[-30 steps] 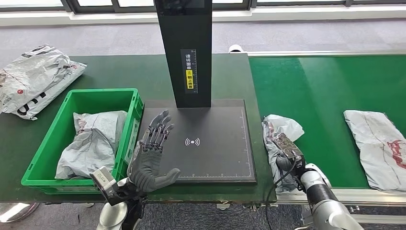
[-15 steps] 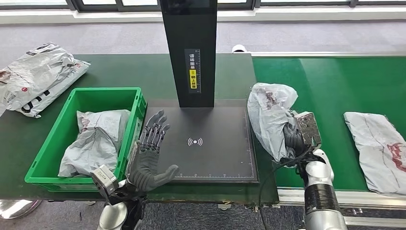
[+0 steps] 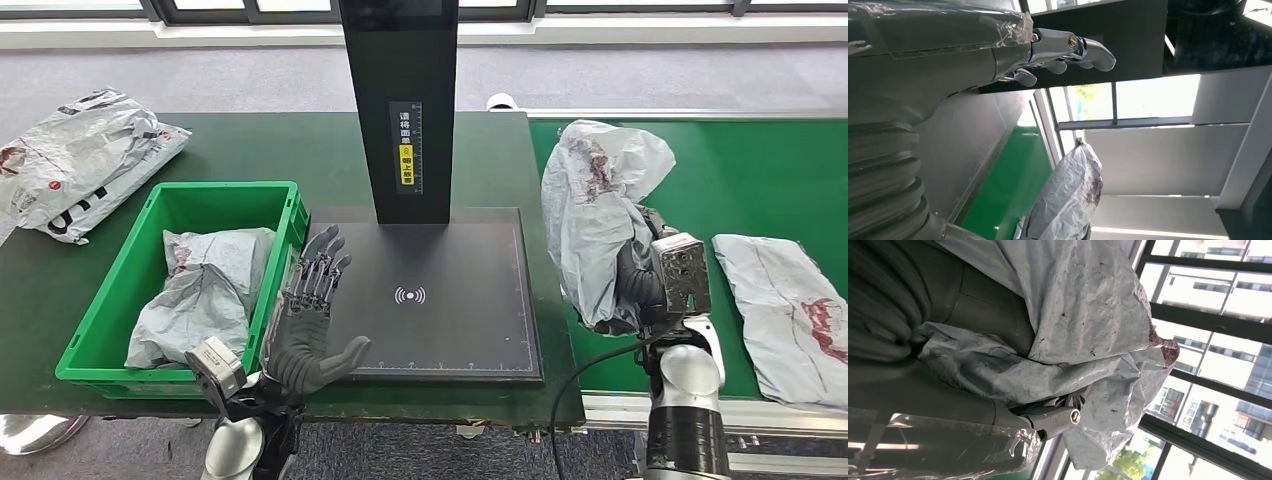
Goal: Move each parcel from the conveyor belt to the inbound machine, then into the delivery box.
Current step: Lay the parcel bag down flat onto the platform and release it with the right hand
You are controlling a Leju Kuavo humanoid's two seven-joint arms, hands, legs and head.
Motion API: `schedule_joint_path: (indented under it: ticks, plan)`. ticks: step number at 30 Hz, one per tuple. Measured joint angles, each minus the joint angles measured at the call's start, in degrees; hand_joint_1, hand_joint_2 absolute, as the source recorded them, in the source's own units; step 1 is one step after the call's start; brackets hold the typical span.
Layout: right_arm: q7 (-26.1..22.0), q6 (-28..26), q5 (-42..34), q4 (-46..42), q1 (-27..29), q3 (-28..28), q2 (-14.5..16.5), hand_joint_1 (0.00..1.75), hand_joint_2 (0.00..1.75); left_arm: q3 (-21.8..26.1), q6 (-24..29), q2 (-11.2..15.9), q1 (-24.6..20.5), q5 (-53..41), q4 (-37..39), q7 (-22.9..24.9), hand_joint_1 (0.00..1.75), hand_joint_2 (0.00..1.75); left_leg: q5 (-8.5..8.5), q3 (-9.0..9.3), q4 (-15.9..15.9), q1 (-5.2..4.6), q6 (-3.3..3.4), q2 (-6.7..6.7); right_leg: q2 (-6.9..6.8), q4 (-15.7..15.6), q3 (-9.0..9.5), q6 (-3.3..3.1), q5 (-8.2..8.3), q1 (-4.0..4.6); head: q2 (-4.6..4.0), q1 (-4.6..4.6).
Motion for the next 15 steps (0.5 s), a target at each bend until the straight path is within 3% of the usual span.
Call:
schedule_joint_path:
  ticks: [5,15]
  plan:
    - [2.3,-1.0,2.8,3.6,-1.4,5.8,0.5,1.75,1.75,-0.4,-1.2,-0.1,-1.2,0.0,0.7,0.3,0.0,1.75,0.03,-0.05,0.0,0.01,-0.03,0.05,0.04,0.0,-0.01,-0.01,0.01,0.01,0.0,0.01]
    - [2.3,-5.2,4.1,31.3,-15.3,17.1,3.6,1.75,1.75,-2.4,-1.2,-0.1,-3.2,1.4,3.0,0.2,0.0,1.75,0.24,-0.06,0.0,0.01,0.04,0.02,0.01,0.1,-0.03,-0.01,0.1,0.02,0.0,0.0]
